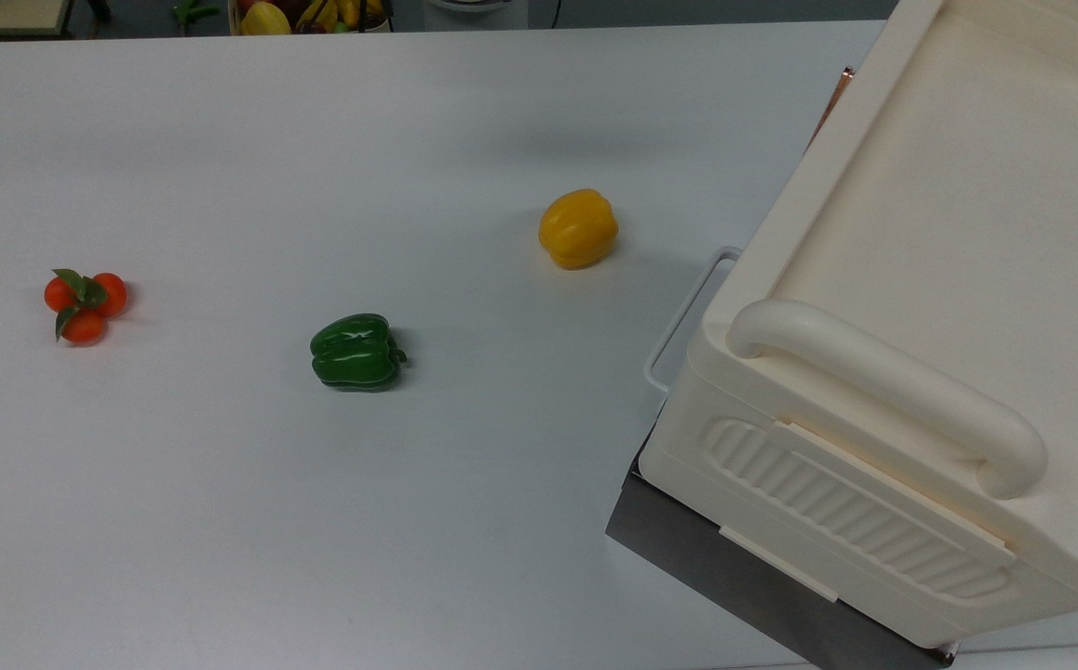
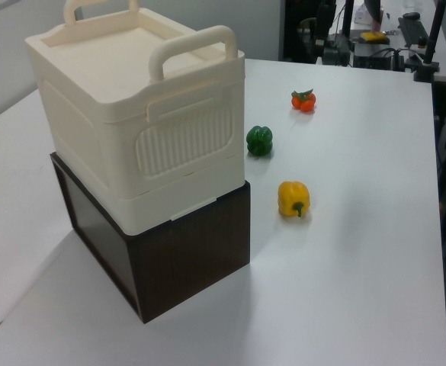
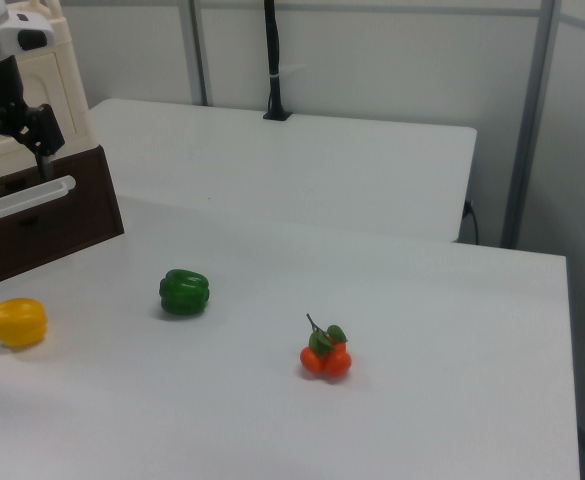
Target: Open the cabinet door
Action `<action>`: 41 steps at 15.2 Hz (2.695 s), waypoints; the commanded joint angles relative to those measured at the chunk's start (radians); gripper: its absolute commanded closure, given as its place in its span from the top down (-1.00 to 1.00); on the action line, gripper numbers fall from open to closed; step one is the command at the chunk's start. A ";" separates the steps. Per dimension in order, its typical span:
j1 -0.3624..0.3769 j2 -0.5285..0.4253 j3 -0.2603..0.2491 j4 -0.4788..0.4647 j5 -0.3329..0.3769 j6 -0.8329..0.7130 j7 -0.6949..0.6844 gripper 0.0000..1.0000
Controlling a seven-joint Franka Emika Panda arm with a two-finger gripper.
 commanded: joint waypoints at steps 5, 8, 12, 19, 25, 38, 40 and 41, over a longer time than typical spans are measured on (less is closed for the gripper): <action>0.008 -0.008 0.000 -0.020 0.017 0.021 -0.025 1.00; 0.009 -0.008 0.000 -0.026 0.021 0.027 -0.025 1.00; 0.006 -0.008 0.000 -0.026 0.030 0.027 -0.025 1.00; -0.012 -0.002 0.075 -0.023 0.083 0.021 -0.348 1.00; -0.028 0.017 0.196 -0.015 0.086 0.057 -0.396 0.71; -0.029 0.052 0.352 -0.013 0.080 0.278 -0.519 -0.31; -0.029 0.057 0.362 -0.015 0.069 0.304 -0.522 -0.38; -0.028 0.063 0.365 -0.015 0.069 0.330 -0.523 -0.39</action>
